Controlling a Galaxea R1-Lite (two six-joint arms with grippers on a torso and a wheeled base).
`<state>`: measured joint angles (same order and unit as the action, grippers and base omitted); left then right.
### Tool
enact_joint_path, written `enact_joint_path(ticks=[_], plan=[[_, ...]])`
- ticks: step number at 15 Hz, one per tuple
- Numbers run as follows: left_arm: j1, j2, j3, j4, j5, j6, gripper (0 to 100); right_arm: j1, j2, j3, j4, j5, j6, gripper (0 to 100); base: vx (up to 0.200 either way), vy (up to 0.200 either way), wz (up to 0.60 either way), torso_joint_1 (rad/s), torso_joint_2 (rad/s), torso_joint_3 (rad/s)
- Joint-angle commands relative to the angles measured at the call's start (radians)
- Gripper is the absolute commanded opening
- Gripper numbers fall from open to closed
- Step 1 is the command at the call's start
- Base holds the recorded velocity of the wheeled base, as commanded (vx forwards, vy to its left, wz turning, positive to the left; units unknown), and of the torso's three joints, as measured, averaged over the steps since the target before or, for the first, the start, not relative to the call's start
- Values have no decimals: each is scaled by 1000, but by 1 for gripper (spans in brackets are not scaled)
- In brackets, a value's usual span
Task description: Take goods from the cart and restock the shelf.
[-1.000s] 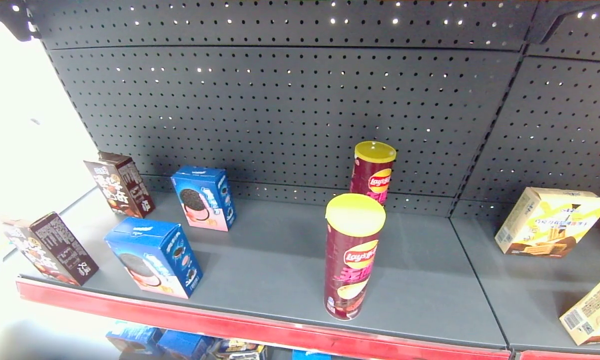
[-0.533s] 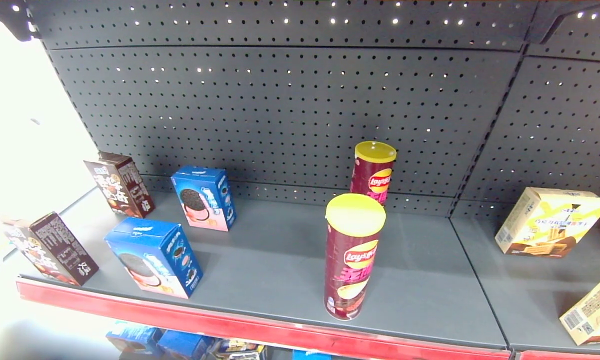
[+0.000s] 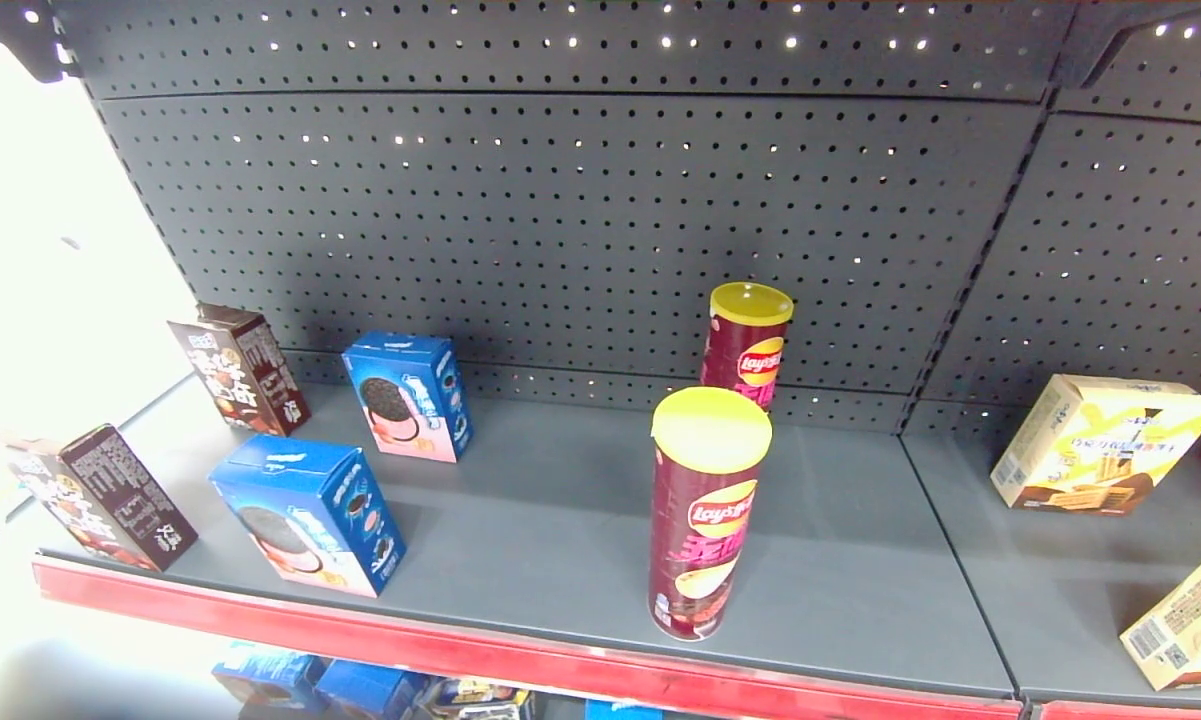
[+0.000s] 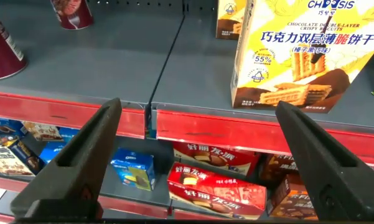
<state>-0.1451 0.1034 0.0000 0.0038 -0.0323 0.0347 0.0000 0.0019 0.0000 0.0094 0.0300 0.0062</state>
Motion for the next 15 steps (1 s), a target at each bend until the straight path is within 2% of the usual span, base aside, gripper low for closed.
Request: enact_joint_path(ticks=[1,2,3,4,6,8,9,11,12,14,15], plan=[[-13,18,-2,2,0,1,100,0,3,0,0,1,0,100,0,0,0,0,0,0],[-44,22,0,-4,-4,13,100,0,4,0,0,1,0,100,0,0,0,0,0,0],[-103,22,-5,-4,-15,63,100,0,3,0,0,1,0,100,0,0,0,0,0,0],[-157,68,-9,1,-17,96,100,0,3,0,0,1,0,100,0,0,0,0,0,0],[-149,78,-9,2,-12,87,100,0,3,0,0,1,0,100,0,0,0,0,0,0],[-65,139,-11,5,-15,74,100,0,3,0,0,1,0,100,0,0,0,0,0,0],[-68,167,-6,2,-21,71,100,0,4,0,0,1,0,100,0,0,0,0,0,0],[-228,162,-6,4,-21,45,100,0,4,0,0,1,0,100,0,0,0,0,0,0],[-274,160,-6,4,-3,36,100,0,3,0,0,1,0,100,0,0,0,0,0,0],[-333,160,-2,-5,22,21,100,0,4,0,0,1,0,100,0,0,0,0,0,0],[-333,171,-3,-15,15,17,100,0,4,0,0,1,0,100,0,0,0,0,0,0]])
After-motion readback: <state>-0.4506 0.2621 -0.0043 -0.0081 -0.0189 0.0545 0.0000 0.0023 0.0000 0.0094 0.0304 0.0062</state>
